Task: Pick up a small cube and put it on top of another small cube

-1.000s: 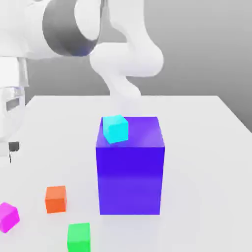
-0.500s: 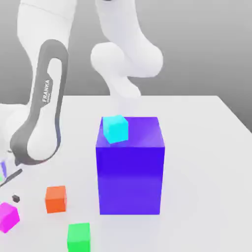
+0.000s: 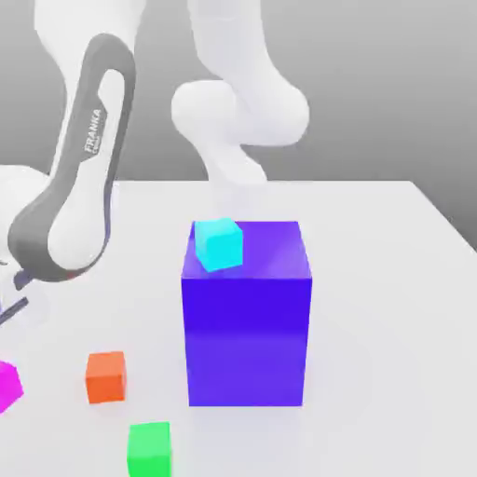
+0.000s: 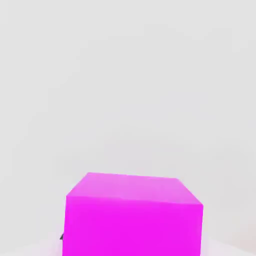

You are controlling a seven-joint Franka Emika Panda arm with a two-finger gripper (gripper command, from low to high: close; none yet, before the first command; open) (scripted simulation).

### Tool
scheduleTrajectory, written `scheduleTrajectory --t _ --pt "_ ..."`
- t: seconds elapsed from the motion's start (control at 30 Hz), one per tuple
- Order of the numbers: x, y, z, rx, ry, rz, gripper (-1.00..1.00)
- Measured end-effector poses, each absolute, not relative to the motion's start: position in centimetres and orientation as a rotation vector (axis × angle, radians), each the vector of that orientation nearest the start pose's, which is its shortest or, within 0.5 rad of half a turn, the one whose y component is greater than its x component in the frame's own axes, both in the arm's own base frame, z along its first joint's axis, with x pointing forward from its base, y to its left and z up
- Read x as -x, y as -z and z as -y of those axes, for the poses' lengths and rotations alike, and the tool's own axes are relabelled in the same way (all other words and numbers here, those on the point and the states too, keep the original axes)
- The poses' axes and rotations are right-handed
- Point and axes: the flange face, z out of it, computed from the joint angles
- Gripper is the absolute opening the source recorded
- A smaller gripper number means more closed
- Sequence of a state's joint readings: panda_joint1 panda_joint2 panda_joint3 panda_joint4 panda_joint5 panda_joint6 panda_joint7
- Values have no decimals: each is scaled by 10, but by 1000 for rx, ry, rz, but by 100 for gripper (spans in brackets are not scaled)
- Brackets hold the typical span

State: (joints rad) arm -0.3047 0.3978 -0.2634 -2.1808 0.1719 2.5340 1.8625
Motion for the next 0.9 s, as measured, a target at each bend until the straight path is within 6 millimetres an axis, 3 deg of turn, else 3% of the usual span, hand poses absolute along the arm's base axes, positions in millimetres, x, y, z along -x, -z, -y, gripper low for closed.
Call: scheduleTrajectory --t 0.17,0.23,0.57,0.9 --pt "-526 -229 278 1362 -48 -2872 -100" --pt "-532 -225 265 1496 -80 -2820 -100" --pt "-511 -189 209 1987 -237 -2558 -100" --pt "-496 -201 157 2390 -212 -2151 -100"
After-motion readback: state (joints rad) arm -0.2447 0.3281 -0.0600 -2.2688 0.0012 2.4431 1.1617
